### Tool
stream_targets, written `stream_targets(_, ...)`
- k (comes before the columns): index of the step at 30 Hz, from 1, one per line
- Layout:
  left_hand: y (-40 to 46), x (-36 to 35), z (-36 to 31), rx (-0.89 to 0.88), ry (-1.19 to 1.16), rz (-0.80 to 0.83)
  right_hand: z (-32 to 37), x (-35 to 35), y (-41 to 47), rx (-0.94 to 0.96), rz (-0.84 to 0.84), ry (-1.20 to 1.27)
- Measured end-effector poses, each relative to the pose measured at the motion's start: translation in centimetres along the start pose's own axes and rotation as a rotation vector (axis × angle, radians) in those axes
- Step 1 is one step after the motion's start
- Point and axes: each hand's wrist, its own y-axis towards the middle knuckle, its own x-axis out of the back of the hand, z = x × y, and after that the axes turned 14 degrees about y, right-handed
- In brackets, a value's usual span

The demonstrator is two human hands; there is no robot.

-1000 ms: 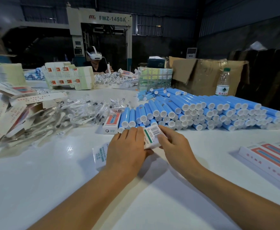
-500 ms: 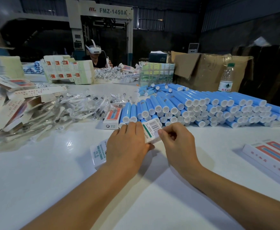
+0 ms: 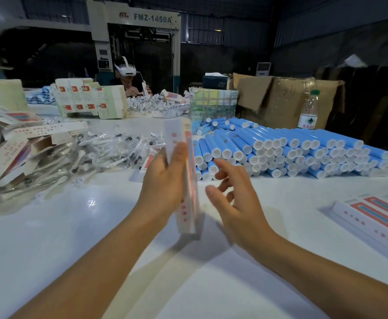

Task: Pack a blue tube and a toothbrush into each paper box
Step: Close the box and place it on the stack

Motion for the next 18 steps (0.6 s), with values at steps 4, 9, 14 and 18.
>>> stream_targets(4,0.5,-0.4,1.0,0.36,-0.559,0.017,-0.2,-0.9,-0.4,-0.044,0.189,-0.172)
stream_targets(9,0.8,-0.3,2.0,0.476,-0.607,-0.019,-0.9,-1.3,-0.3,-0.054,0.213,-0.23)
stream_targets(14,0.5,-0.6,2.6,0.432,-0.337,-0.002,-1.5,-0.9,0.4,-0.108,0.153,-0.185)
stream_targets(18,0.5,-0.7,3.3,0.374,0.022,-0.071,-1.5,0.3,1.1,-0.153,0.118,-0.159)
